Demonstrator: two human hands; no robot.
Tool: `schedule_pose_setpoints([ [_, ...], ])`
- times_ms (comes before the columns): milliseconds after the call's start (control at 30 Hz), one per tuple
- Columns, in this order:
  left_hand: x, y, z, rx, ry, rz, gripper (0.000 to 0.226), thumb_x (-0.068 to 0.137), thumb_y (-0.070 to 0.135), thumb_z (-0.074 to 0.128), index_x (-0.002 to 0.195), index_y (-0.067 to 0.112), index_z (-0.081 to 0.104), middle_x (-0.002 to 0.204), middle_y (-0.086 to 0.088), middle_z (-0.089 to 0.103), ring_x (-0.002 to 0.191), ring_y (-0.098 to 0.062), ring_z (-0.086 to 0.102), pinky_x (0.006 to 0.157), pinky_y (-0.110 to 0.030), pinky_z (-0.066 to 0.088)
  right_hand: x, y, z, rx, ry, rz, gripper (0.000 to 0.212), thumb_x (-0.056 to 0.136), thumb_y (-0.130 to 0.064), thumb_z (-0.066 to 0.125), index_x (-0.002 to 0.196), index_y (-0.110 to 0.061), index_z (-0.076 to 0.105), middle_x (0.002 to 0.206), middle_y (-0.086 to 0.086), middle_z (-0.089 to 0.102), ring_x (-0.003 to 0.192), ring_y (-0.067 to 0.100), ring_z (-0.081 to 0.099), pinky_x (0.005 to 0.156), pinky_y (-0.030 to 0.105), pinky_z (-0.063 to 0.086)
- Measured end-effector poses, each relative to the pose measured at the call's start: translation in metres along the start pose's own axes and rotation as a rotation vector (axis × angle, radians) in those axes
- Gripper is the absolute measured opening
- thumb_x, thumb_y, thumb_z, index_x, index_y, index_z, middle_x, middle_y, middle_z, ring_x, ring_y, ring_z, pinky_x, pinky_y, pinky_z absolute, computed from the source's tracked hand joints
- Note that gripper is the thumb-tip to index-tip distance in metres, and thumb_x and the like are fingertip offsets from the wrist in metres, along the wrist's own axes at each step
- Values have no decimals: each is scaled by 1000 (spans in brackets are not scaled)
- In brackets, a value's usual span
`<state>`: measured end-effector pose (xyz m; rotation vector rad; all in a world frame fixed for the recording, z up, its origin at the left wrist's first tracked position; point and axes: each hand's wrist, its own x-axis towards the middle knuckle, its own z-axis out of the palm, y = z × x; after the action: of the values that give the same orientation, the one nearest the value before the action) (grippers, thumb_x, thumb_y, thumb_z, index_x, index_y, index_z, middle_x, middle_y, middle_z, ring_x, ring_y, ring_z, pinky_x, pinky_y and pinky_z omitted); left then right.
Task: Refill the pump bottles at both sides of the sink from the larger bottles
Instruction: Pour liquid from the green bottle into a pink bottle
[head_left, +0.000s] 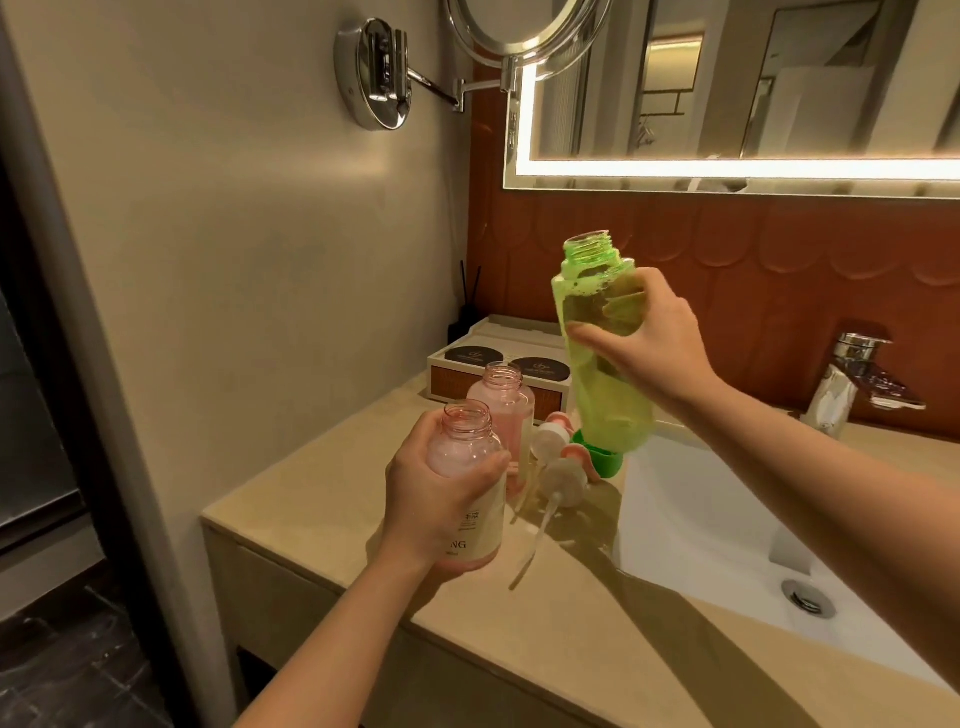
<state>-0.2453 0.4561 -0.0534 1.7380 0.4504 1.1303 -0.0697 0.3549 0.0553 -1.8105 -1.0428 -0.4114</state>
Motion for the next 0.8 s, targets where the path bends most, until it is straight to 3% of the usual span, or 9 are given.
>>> schedule_pose_setpoints([
  [200, 6, -7, -2, -19, -11, 5, 51, 52, 52, 72, 97, 33, 59, 93, 17, 67, 85, -6, 65, 77, -36, 55, 27, 13, 20, 118, 76, 161, 66, 67, -44, 79, 119, -18, 49, 118, -1, 60, 106, 17, 57, 93, 42, 49],
  [333, 7, -8, -2, -44, -11, 9, 50, 51, 50, 72, 96, 32, 60, 92, 16, 68, 84, -8, 65, 78, -38, 55, 40, 18, 39, 232, 63, 232, 63, 69, -35, 79, 121, -15, 48, 120, 1, 59, 108, 16, 56, 92, 35, 49],
  [533, 8, -9, -3, -59, -33, 14, 52, 51, 50, 72, 98, 31, 60, 93, 16, 68, 85, -6, 65, 77, -34, 53, 46, 27, 71, 287, -79, 261, 63, 71, -29, 80, 123, -14, 49, 118, 0, 59, 104, 13, 54, 82, 26, 44],
  [700, 8, -10, -3, -50, -23, 27, 53, 53, 50, 72, 100, 30, 59, 94, 15, 68, 87, -8, 65, 78, -35, 54, 51, 36, 94, 235, -246, 273, 70, 69, -32, 80, 127, -13, 47, 122, 3, 58, 109, 19, 56, 94, 38, 49],
  [800, 8, -11, -1, -50, -11, 27, 54, 52, 51, 72, 100, 29, 60, 94, 16, 67, 87, -9, 65, 78, -35, 55, 49, 42, 103, 259, -324, 282, 67, 71, -25, 79, 126, -11, 46, 122, 4, 58, 107, 17, 57, 93, 34, 50],
])
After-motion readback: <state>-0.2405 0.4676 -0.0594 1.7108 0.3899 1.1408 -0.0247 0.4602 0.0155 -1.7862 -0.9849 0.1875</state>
